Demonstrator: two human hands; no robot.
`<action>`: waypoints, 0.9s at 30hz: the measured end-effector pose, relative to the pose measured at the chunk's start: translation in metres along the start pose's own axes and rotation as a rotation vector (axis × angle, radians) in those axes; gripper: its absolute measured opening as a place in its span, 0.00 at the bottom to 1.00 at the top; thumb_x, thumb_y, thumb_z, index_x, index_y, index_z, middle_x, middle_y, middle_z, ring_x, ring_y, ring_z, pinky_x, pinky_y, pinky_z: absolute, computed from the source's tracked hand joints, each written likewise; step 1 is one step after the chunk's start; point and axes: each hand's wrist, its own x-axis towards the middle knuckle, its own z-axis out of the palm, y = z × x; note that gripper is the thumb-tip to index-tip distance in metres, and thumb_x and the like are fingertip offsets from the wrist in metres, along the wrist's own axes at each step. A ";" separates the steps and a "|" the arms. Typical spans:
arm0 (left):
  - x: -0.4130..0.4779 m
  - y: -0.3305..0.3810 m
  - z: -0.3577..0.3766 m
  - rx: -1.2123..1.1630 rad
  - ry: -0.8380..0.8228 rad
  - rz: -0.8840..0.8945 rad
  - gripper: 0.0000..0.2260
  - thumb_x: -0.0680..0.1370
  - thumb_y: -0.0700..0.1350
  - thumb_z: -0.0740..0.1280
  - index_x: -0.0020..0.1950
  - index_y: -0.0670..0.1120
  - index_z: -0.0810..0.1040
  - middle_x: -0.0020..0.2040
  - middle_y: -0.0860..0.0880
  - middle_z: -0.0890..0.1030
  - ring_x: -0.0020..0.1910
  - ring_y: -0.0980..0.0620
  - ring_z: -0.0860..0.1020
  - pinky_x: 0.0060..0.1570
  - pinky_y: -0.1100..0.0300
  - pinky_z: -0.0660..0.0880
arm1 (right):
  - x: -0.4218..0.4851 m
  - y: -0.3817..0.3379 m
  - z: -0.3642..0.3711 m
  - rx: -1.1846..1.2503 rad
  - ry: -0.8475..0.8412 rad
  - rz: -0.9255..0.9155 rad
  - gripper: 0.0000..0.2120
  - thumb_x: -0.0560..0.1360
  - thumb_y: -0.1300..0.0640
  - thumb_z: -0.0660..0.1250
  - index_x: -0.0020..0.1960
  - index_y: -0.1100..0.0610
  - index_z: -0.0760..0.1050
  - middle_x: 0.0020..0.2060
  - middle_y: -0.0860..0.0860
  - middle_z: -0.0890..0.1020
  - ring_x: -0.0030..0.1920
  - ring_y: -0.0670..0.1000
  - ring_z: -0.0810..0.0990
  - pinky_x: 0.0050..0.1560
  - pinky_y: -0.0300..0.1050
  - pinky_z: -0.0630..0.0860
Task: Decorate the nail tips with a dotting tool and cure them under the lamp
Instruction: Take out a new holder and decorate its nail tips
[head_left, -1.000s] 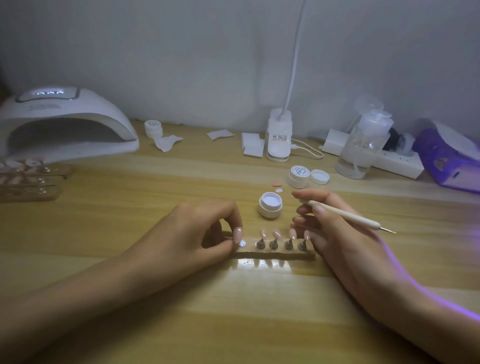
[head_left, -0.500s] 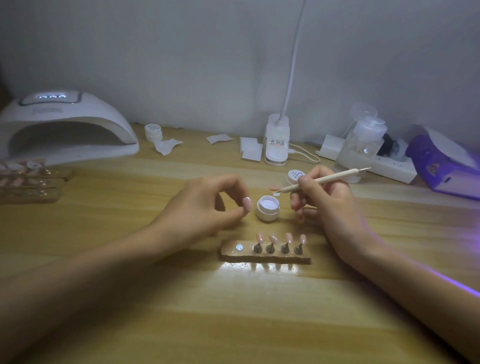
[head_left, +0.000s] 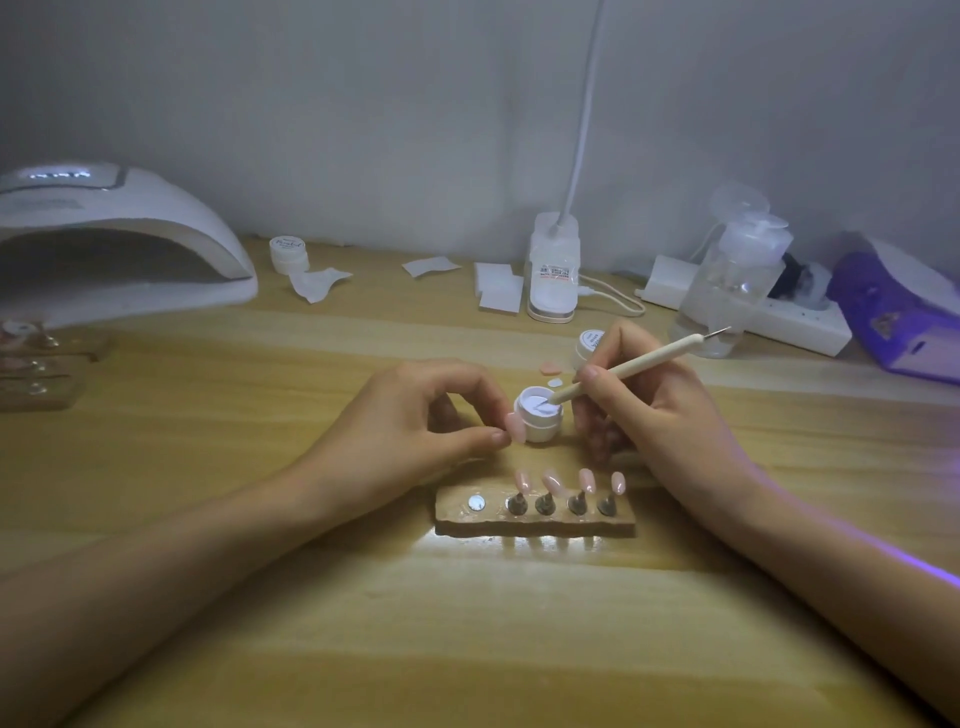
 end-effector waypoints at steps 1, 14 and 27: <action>0.001 -0.001 0.000 0.006 0.001 -0.005 0.07 0.73 0.40 0.75 0.41 0.52 0.83 0.40 0.60 0.83 0.31 0.61 0.76 0.34 0.69 0.70 | 0.000 0.000 0.000 0.004 0.001 0.005 0.11 0.81 0.62 0.62 0.40 0.58 0.67 0.26 0.51 0.77 0.27 0.51 0.73 0.27 0.38 0.72; 0.003 -0.003 0.000 0.084 -0.042 -0.029 0.08 0.73 0.41 0.75 0.42 0.55 0.82 0.40 0.61 0.83 0.33 0.60 0.79 0.36 0.65 0.72 | 0.001 -0.001 0.000 0.031 0.031 0.020 0.11 0.81 0.61 0.63 0.40 0.58 0.67 0.28 0.52 0.78 0.29 0.52 0.74 0.27 0.40 0.73; 0.004 -0.004 0.000 0.124 -0.030 -0.008 0.08 0.71 0.44 0.77 0.40 0.58 0.82 0.43 0.61 0.81 0.34 0.60 0.75 0.41 0.60 0.72 | -0.003 -0.005 -0.007 0.302 0.132 0.019 0.08 0.73 0.55 0.68 0.42 0.57 0.70 0.32 0.54 0.82 0.31 0.50 0.80 0.31 0.39 0.77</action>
